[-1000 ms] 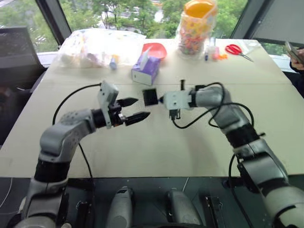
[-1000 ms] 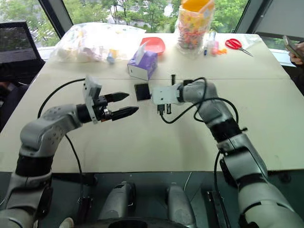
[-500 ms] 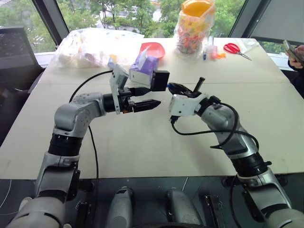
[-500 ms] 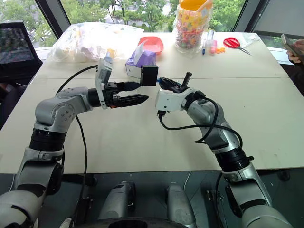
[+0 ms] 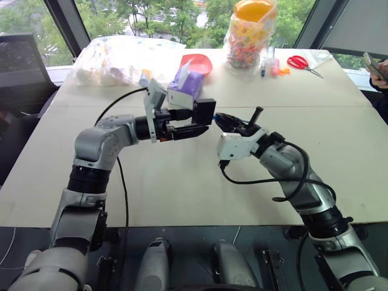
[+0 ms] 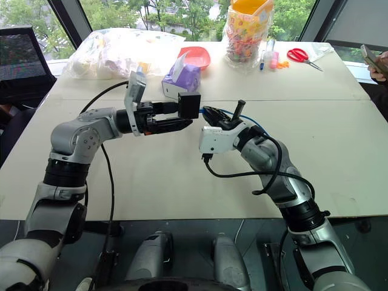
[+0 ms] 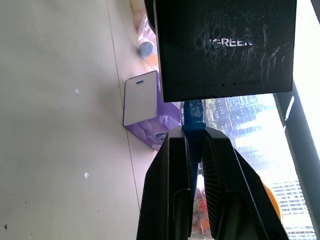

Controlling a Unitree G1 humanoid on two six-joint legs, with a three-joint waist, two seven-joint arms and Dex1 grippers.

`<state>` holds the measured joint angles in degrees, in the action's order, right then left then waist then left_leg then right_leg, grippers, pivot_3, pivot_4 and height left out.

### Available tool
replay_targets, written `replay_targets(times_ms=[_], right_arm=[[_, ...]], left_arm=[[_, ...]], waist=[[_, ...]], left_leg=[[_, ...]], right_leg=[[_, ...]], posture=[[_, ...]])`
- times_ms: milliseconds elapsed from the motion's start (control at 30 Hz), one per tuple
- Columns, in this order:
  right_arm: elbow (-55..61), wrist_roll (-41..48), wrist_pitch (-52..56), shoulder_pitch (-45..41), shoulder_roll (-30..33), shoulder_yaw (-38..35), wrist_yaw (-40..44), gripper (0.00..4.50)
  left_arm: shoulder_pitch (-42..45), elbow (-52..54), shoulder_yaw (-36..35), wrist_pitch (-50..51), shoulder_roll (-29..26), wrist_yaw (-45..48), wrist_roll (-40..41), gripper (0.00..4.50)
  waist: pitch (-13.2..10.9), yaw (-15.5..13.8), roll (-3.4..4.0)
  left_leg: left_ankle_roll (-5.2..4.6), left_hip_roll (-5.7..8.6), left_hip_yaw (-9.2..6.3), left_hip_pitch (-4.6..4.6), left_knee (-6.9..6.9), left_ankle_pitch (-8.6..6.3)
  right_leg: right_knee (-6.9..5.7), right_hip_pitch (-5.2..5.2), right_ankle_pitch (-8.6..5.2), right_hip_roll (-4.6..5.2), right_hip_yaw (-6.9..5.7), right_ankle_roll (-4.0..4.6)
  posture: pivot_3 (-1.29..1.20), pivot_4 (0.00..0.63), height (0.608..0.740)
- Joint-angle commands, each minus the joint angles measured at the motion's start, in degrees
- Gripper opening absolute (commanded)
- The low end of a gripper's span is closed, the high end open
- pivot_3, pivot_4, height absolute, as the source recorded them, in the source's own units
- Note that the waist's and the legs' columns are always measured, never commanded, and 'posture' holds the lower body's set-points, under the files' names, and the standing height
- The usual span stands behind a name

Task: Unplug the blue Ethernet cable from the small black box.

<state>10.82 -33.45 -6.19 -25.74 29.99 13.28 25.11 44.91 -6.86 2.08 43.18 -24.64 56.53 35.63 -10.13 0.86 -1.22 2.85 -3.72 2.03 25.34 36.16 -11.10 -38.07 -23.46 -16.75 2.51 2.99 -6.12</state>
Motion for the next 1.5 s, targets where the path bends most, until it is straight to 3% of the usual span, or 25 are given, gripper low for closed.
replay_targets(times_ms=[33,333,567,667,867,900,1067,1233,1500], right_arm=[[3.1,0.4,-0.6,0.3,0.3,-0.4,0.3,0.0],[4.2,0.2,-0.9,1.0,0.6,-0.3,1.6,0.0],[5.5,2.8,-3.1,-0.1,0.7,-0.7,2.5,0.0],[5.8,6.7,-1.8,-0.6,0.4,-1.8,4.8,1.17],[5.7,22.8,7.9,-1.4,3.8,-2.6,21.2,4.35],[6.4,26.2,11.6,-1.5,3.8,-3.3,23.4,4.47],[9.4,46.8,36.5,-5.2,4.3,-5.9,34.9,4.47],[9.1,60.1,53.1,-9.5,2.3,-7.9,36.0,4.47],[3.7,69.1,64.6,-14.1,1.0,-9.6,33.7,4.47]], left_arm=[[1.6,0.8,-1.9,-0.5,0.1,0.1,0.8,3.95],[1.0,1.3,-2.2,-0.4,0.4,0.2,0.7,0.47],[-0.5,2.1,0.0,0.3,-0.9,2.3,-0.3,0.47],[-1.1,2.4,0.3,-0.4,-1.5,3.4,-0.5,0.47],[-2.4,3.8,1.6,-0.4,-6.3,10.9,0.1,0.47],[-2.4,4.1,1.6,-0.3,-6.8,11.4,0.2,0.47],[-2.5,4.9,0.2,0.3,-8.9,14.3,1.8,0.47],[-2.7,5.4,-0.4,0.9,-9.5,14.9,2.7,0.47],[-2.4,5.8,-1.3,2.9,-10.7,15.6,4.7,0.47]], waist=[[0.0,0.0,0.0],[0.0,0.0,0.0],[0.0,0.0,0.0],[0.0,0.0,0.0],[0.0,0.0,-0.01],[0.0,0.0,-0.01],[0.0,-0.1,-0.01],[0.0,0.0,-0.01],[0.0,0.0,-0.01]], left_leg=[[0.0,0.0,-0.01,0.0,0.0,0.0],[0.0,0.0,-0.01,0.0,0.0,0.0],[0.0,0.0,-0.01,-0.01,0.0,0.0],[0.0,0.0,-0.01,-0.01,0.0,0.0],[0.0,-0.01,-0.01,-0.02,0.0,0.0],[0.0,-0.01,-0.01,-0.03,0.0,0.0],[0.0,-0.02,-0.02,-0.01,0.03,0.0],[-0.01,-0.04,-0.06,-0.02,0.02,0.0],[-0.01,-0.04,-0.06,0.01,0.03,0.0]], right_leg=[[0.0,0.0,0.0,0.0,0.0,0.0],[0.0,0.0,0.0,-0.01,0.0,0.0],[0.0,0.01,0.0,0.0,0.0,0.0],[0.0,0.01,0.0,-0.01,0.0,0.0],[0.0,0.04,0.0,-0.01,-0.01,0.0],[0.0,0.04,0.0,-0.01,-0.01,0.0],[0.0,0.04,0.0,0.0,-0.02,0.01],[-0.02,0.05,-0.01,-0.01,-0.04,0.02],[0.0,0.03,-0.01,-0.01,-0.04,0.02]], posture=[[0.0,0.15,0.735],[0.0,0.15,0.735],[0.0,0.15,0.735],[0.0,0.15,0.735],[0.0,0.15,0.735],[0.0,0.15,0.735],[0.0,0.15,0.735],[0.0,0.15,0.735],[0.0,0.15,0.735]])
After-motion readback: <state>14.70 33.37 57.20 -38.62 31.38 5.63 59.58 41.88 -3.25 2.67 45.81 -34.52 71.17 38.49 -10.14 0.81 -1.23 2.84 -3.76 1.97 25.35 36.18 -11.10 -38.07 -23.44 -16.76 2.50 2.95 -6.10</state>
